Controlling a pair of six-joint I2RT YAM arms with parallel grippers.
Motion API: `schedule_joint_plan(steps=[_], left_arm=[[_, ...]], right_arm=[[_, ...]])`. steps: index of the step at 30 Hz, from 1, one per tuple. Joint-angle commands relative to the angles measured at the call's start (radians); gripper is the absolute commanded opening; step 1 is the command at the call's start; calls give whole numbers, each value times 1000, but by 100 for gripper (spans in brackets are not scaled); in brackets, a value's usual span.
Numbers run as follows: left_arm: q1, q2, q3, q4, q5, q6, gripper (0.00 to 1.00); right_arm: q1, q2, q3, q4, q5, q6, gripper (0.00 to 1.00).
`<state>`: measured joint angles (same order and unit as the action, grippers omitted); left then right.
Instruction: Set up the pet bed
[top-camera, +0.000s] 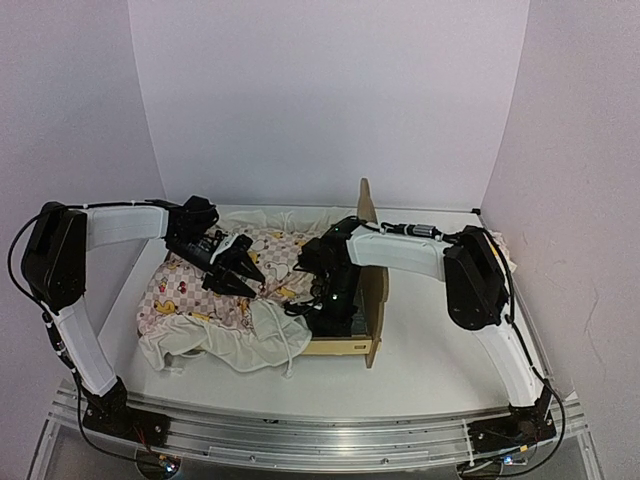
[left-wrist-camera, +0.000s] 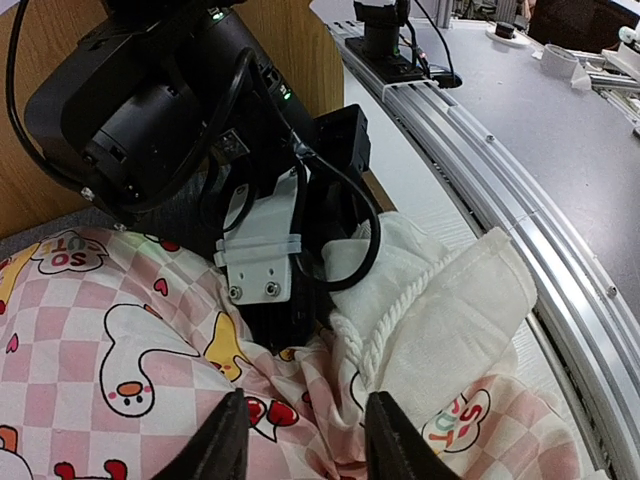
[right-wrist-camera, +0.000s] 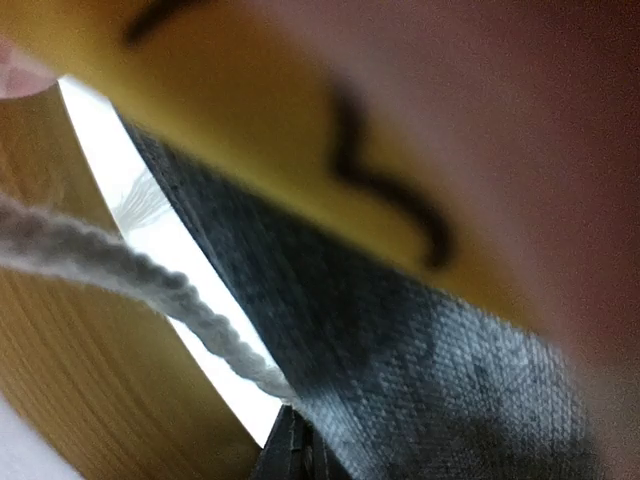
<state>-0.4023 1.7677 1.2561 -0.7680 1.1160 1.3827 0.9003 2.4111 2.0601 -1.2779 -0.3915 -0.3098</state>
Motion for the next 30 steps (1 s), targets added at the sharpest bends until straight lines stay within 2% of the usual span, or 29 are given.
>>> schedule_joint_plan(steps=[1, 7, 9, 18, 20, 25, 30], left_arm=[[-1, -47, 0, -70, 32, 54, 48], [-11, -47, 0, -86, 36, 65, 49], [-21, -43, -2, -83, 38, 65, 49], [-39, -37, -3, -61, 48, 44, 46], [-45, -39, -5, -60, 50, 39, 44], [-64, -48, -17, -44, 55, 17, 42], [-68, -52, -5, -37, 68, -8, 43]], right_arm=[[25, 67, -67, -76, 47, 6, 12], [25, 32, 7, -133, 176, 54, 37], [25, -8, 47, -153, 178, 59, 42], [25, -163, 119, -168, 186, 92, 43], [24, -180, 135, -169, 253, 109, 42], [24, -215, 152, -167, 533, 184, 41], [25, -232, 252, -165, 600, 251, 42]])
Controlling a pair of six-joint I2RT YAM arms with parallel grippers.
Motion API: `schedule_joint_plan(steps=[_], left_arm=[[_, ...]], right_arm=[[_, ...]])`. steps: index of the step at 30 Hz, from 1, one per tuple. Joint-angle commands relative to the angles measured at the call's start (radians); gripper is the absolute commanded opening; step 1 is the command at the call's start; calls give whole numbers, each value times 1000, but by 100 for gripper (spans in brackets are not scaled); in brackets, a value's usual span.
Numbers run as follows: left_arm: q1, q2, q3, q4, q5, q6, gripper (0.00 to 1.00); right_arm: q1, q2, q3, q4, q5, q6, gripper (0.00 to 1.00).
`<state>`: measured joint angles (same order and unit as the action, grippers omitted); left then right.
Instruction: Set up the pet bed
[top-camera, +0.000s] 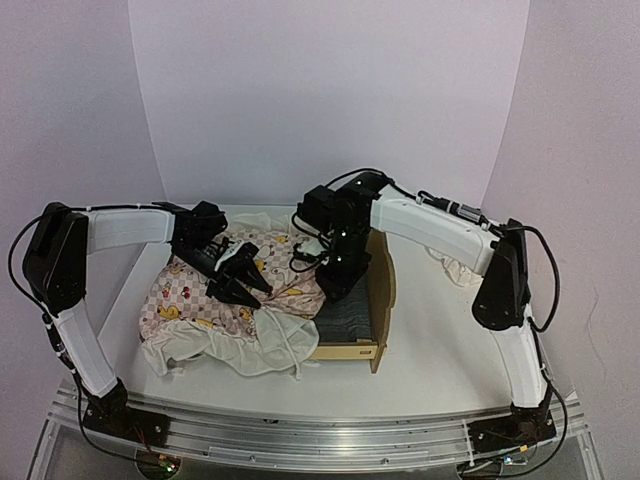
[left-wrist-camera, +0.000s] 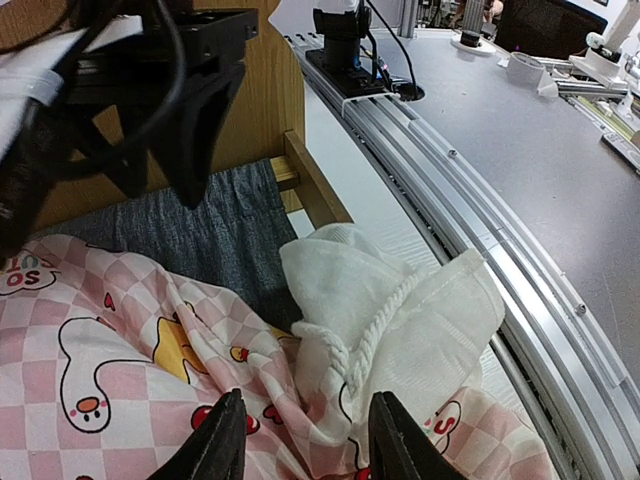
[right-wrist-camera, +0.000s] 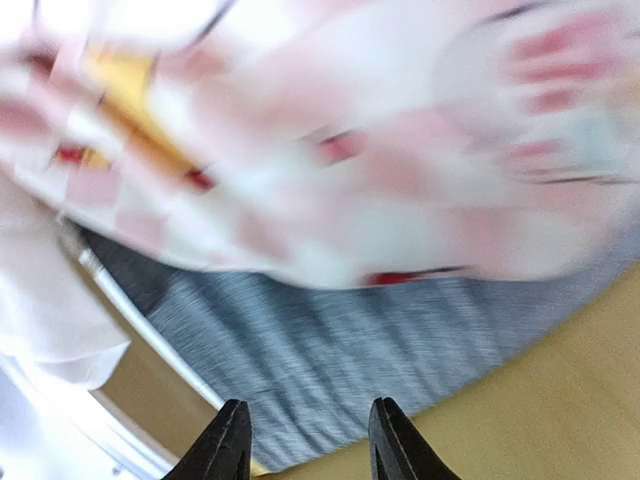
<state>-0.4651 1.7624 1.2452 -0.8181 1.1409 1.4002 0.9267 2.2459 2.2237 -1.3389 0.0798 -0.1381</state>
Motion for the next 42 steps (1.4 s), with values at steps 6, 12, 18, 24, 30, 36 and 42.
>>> schedule_joint_plan(steps=[6, 12, 18, 24, 30, 36, 42], left_arm=[[-5, -68, 54, 34, 54, -137, 48], [-4, -115, 113, 67, 69, -292, 55], [1, -205, 99, 206, -74, -575, 57], [56, -305, 3, 237, -318, -712, 57], [88, -380, -95, 204, -557, -780, 57], [121, -415, -190, 228, -654, -807, 57], [127, -412, -246, 261, -646, -804, 56]], right_arm=[[-2, -170, 145, -85, 222, 331, 56], [-4, -306, 125, -74, 422, 498, 71], [-88, -377, -15, -76, 435, 616, 72], [-125, -345, -78, -39, 242, 613, 65], [-127, -364, -130, 4, 242, 622, 51], [-127, -360, -96, 43, 222, 639, 45], [-85, -398, -2, 41, 322, 616, 44]])
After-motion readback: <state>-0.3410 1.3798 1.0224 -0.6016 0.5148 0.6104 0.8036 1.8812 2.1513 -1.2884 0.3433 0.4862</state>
